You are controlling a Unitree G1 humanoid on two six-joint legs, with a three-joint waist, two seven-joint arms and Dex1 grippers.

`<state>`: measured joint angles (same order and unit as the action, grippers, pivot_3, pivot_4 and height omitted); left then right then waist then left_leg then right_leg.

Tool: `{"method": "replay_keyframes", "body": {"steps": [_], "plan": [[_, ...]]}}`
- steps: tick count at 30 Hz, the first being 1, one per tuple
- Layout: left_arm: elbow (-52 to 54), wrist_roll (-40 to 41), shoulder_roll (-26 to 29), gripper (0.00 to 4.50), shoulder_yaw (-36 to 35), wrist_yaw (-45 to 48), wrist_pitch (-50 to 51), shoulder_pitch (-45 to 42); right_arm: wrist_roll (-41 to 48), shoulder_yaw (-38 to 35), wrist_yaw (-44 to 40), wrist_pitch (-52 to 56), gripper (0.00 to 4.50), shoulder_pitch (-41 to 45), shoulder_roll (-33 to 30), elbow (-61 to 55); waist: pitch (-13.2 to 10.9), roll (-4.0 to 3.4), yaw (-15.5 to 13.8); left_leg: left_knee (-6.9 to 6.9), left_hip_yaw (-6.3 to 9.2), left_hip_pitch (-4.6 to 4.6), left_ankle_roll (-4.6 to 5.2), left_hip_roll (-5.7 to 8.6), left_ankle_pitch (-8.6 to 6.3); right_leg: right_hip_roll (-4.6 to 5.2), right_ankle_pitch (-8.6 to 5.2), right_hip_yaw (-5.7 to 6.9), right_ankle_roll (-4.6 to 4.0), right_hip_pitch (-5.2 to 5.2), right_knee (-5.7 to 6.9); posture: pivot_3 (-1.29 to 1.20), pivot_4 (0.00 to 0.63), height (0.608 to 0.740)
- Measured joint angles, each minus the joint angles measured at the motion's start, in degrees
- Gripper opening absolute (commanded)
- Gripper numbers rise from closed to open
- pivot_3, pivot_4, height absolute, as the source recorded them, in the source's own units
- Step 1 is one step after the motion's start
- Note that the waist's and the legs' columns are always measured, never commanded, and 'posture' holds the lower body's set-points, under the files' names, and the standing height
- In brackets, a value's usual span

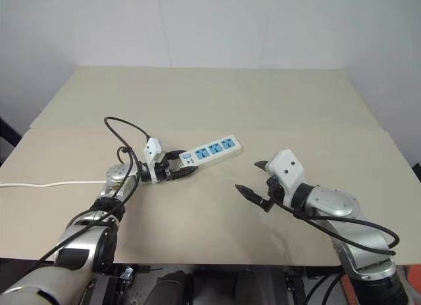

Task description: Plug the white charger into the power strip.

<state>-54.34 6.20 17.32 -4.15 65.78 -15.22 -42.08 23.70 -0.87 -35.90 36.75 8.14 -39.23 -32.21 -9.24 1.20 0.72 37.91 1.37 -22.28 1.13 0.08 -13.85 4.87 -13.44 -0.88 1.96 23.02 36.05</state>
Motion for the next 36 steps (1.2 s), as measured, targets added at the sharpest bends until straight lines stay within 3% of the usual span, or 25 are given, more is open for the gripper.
{"method": "replay_keyframes", "body": {"steps": [6, 10, 11, 13, 22, 28, 36], "plan": [[22.78, 1.61, 1.20, 3.27, 2.41, -3.78, 14.59, 10.94, -0.89, 1.11, -0.10, -0.03, 4.50, 0.37, 0.55, 0.75, 0.01, -0.01, 0.03, 0.00, 0.12, 0.18, 0.00, -0.02, 0.00, -0.01, 0.00, -0.07, 0.00, -0.10, 0.04, 0.00, 0.150, 0.740], [31.34, 3.20, 1.24, 3.27, 3.17, -6.18, 22.31, 14.13, -1.17, 2.24, -0.25, -0.04, 4.50, 0.41, 0.70, 1.42, 0.01, -0.02, -0.11, 0.00, 0.12, 0.18, 0.00, -0.01, 0.00, -0.01, 0.00, -0.07, 0.00, -0.10, 0.04, 0.00, 0.150, 0.740], [32.33, 3.39, 1.24, 4.02, 3.31, -6.61, 23.11, 14.55, -1.20, 2.36, -0.29, -0.05, 4.50, 0.41, 0.72, 1.45, 0.01, -0.02, -0.16, 0.00, 0.12, 0.18, 0.00, 0.00, 0.00, -0.01, 0.00, -0.07, 0.00, -0.11, 0.03, 0.00, 0.150, 0.740], [32.88, 3.37, 1.18, 4.46, 3.86, -7.28, 22.83, 15.44, -1.37, 2.40, -0.30, -0.08, 4.50, 0.40, 0.72, 1.60, 0.01, -0.02, -0.14, 0.00, 0.11, 0.19, 0.00, 0.00, 0.00, 0.00, 0.00, -0.07, 0.00, -0.11, 0.02, 0.00, 0.150, 0.740], [30.82, 7.64, 0.08, 4.46, 1.44, -7.82, 13.34, 16.19, -2.13, 2.39, -0.27, -0.09, 4.50, 0.06, 0.73, 1.84, 0.01, -0.02, -0.02, 0.00, 0.11, 0.17, 0.00, -0.01, 0.00, 0.00, 0.00, -0.08, -0.01, -0.08, 0.03, 0.00, 0.150, 0.740], [30.01, 14.17, 2.30, 4.46, -0.30, 0.88, 11.76, 16.11, -2.30, 2.39, -0.25, -0.18, 4.50, 0.13, 1.01, 2.09, 0.01, -0.02, -0.04, 0.00, 0.08, 0.20, 0.00, 0.00, 0.00, 0.00, 0.00, -0.08, -0.01, -0.11, 0.02, 0.00, 0.150, 0.740], [20.03, 12.02, 3.43, 4.46, 0.78, 5.16, 5.31, 13.05, -2.72, 2.32, -0.56, -0.55, 4.50, 1.55, 0.98, 3.46, 0.01, -0.02, -0.17, 0.00, 0.03, 0.17, 0.00, 0.01, 0.00, 0.00, 0.00, -0.04, -0.01, -0.11, 0.00, 0.00, 0.150, 0.740]]}}
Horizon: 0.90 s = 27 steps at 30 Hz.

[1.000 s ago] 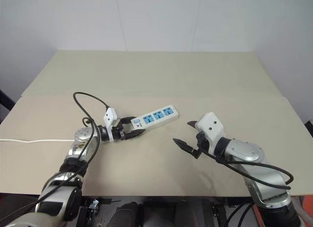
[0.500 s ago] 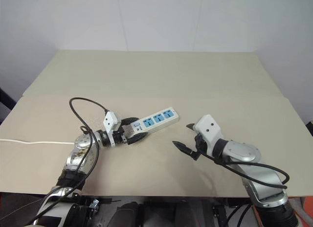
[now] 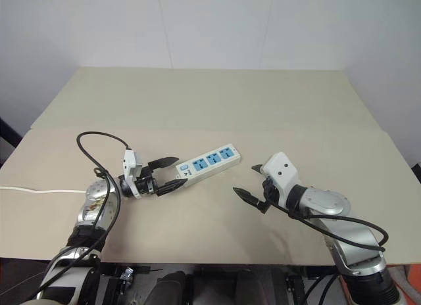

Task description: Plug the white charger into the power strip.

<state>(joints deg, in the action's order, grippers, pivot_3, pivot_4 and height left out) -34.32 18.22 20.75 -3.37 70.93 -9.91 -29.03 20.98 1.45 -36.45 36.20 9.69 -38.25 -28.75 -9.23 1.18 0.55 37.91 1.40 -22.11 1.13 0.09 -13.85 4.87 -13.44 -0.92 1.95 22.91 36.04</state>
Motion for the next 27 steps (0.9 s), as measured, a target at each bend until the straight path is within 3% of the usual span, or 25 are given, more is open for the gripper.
{"method": "replay_keyframes", "body": {"steps": [11, 23, 27], "plan": [[-11.52, -2.29, -2.32, 4.46, 0.29, -0.48, -9.81, -3.03, 0.23, -0.31, -0.43, 0.00, 4.50, -1.81, -0.01, -0.53, 0.00, -0.01, 0.03, 0.00, -0.01, 0.21, 0.00, -0.01, 0.00, 0.00, -0.01, 0.02, 0.01, -0.25, -0.03, 0.00, 0.150, 0.740], [-15.96, -3.91, -2.79, 4.46, 0.42, -1.80, -12.33, -5.52, -0.23, -0.29, -0.43, 0.00, 4.50, -1.65, 0.00, -0.51, 0.00, -0.01, 0.03, 0.00, 0.00, 0.25, 0.00, 0.00, 0.00, 0.00, -0.01, 0.07, 0.01, -0.33, -0.06, 0.00, 0.150, 0.740], [-16.71, -4.63, -2.86, 3.68, 0.66, -1.59, -12.61, -6.20, -0.55, -0.25, -0.41, -0.01, 4.50, -1.63, 0.01, -0.48, 0.00, -0.01, 0.05, 0.00, 0.00, 0.23, 0.00, 0.00, 0.00, 0.00, -0.01, 0.07, 0.02, -0.32, -0.07, 0.00, 0.150, 0.740]]}}
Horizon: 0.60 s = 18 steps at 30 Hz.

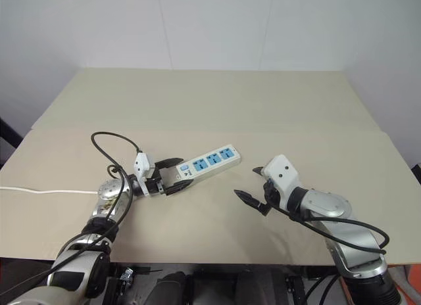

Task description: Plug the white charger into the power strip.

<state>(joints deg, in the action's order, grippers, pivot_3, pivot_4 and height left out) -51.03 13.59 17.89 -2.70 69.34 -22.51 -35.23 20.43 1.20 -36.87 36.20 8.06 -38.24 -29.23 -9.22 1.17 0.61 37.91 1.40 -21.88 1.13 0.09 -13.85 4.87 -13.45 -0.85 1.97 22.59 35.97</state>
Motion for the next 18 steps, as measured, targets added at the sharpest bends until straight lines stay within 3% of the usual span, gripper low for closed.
{"method": "replay_keyframes", "body": {"steps": [8, 11, 14, 16, 18], "plan": [[-0.78, -0.34, -0.20, 3.68, 0.56, 0.01, 0.03, -0.52, 0.02, -0.04, -0.66, 0.83, 4.50, 0.79, -2.46, -0.68, 0.00, 0.00, -0.18, 0.00, 0.01, -0.01, 0.00, 0.01, 0.00, 0.01, 0.00, 0.02, 0.00, -0.02, -0.02, 0.00, 0.150, 0.740], [-0.54, -0.49, 0.03, 3.68, 0.96, 0.47, 0.29, -0.52, 1.30, -0.35, -3.59, 4.86, 4.50, 4.41, -8.78, -2.32, 0.00, 0.00, -0.09, 0.00, 0.02, 0.00, 0.00, 0.00, 0.00, 0.02, 0.00, 0.03, 0.00, -0.02, -0.03, 0.00, 0.150, 0.740], [1.49, -0.45, 0.85, 3.68, 1.94, 3.14, 2.35, -0.29, 2.40, 0.42, -9.31, 11.14, 4.50, 11.34, -19.62, -3.22, 0.00, -0.02, -0.07, -0.01, 0.02, -0.07, 0.00, -0.02, 0.00, 0.01, 0.00, 0.11, -0.01, 0.00, -0.10, 0.00, 0.150, 0.740], [3.25, -0.23, 1.59, 3.68, 2.89, 5.78, 4.04, 0.03, 1.68, 4.84, -14.13, 15.00, 4.50, 17.90, -26.94, -2.43, 0.00, -0.04, 0.08, -0.02, 0.02, -0.14, 0.00, -0.04, 0.00, 0.01, -0.01, 0.05, -0.02, 0.13, -0.09, 0.00, 0.150, 0.740], [4.55, -0.14, 2.07, 3.68, 3.60, 7.69, 5.14, 0.17, 0.36, 9.59, -17.69, 17.96, 4.50, 23.12, -29.85, -0.79, 0.00, -0.03, 0.10, -0.03, 0.01, -0.16, 0.00, -0.05, 0.00, 0.00, -0.01, 0.09, -0.03, 0.13, -0.14, 0.00, 0.150, 0.740]]}}
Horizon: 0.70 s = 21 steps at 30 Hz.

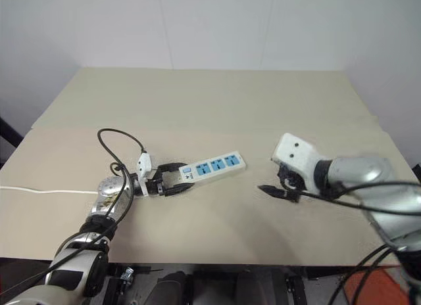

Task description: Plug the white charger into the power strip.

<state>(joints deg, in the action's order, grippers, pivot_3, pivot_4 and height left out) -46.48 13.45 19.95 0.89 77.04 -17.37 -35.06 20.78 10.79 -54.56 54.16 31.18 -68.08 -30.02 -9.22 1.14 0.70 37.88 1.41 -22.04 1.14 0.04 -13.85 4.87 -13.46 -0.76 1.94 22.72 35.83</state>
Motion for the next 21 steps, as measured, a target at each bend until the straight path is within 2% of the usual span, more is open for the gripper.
{"method": "replay_keyframes", "body": {"steps": [5, 10, 15, 21], "plan": [[2.03, 0.08, 0.20, 3.68, 1.47, 3.18, 1.93, -0.06, -8.87, 16.85, -8.74, 1.29, 4.50, 11.14, -0.43, 9.97, 0.00, 0.00, -0.10, 0.04, -0.02, -0.27, 0.00, 0.07, 0.01, 0.07, 0.01, -0.08, 0.01, 0.35, 0.12, 0.00, 0.150, 0.740], [3.02, 0.10, 0.35, 3.68, 2.24, 4.70, 2.91, -0.27, -18.71, 26.74, -14.85, -2.95, 4.50, 16.71, 2.18, 18.74, 0.00, -0.01, -0.08, 0.04, -0.04, -0.41, 0.00, 0.08, 0.00, 0.08, 0.01, -0.08, 0.01, 0.49, 0.08, 0.00, 0.150, 0.740], [3.99, 0.16, 0.04, 3.68, 2.37, 4.94, 3.85, 0.18, -26.27, 31.32, -17.18, -6.18, 4.50, 19.33, 6.77, 27.84, 0.00, -0.01, -0.16, 0.06, -0.05, -0.40, 0.00, 0.13, 0.01, 0.14, 0.01, -0.07, 0.02, 0.49, 0.15, 0.00, 0.150, 0.740], [5.56, 0.32, -1.42, 3.68, 1.75, 3.30, 3.81, 1.82, -29.20, 31.57, -21.18, -6.70, 4.50, 19.61, 9.44, 32.92, 0.01, -0.02, -0.33, 0.08, -0.03, -0.38, -0.01, 0.15, 0.01, 0.16, 0.02, -0.07, 0.02, 0.48, 0.18, 0.00, 0.150, 0.740]]}}
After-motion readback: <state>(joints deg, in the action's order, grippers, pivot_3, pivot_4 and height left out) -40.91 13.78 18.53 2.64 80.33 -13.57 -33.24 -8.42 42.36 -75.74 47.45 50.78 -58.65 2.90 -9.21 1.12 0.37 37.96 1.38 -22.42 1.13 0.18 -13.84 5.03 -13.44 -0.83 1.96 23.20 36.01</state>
